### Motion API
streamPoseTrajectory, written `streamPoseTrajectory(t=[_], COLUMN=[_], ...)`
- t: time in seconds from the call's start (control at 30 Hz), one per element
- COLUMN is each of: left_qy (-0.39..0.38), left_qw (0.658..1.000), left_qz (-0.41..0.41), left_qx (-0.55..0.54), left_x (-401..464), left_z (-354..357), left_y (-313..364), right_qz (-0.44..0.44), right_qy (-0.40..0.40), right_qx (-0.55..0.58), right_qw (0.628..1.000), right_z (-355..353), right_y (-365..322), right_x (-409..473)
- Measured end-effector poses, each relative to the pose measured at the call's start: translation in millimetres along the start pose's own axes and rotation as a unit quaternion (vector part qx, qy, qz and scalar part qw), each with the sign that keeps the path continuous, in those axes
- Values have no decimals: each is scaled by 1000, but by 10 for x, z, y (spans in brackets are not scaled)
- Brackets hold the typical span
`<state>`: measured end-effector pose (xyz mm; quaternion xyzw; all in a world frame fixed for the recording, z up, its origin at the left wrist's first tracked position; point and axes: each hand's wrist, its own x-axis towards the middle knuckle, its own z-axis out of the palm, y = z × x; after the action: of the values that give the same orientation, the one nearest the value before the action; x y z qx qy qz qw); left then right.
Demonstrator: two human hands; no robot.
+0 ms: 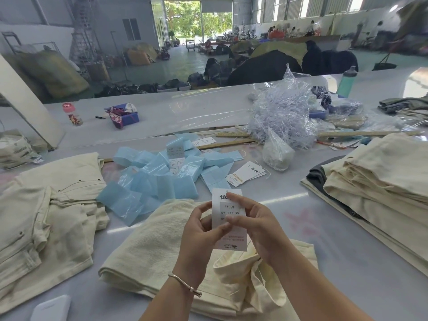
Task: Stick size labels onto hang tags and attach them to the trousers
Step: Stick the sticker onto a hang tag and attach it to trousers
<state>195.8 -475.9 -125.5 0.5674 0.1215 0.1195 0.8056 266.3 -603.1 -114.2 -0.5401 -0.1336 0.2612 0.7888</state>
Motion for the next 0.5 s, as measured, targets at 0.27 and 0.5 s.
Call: streamPoseTrajectory(t=[0.27, 0.5], left_qy=[-20, -34], left_qw=[999, 998], left_qz=[26, 4], left_qx=[40, 54], left_x=[15, 142], left_z=[-49, -40], left_y=[-55, -120], right_qz=[-19, -33], right_qy=[81, 144], right_qx=[11, -13], right_qw=[996, 989], right_z=[-1, -49], right_y=[13, 45], right_x=[74, 162])
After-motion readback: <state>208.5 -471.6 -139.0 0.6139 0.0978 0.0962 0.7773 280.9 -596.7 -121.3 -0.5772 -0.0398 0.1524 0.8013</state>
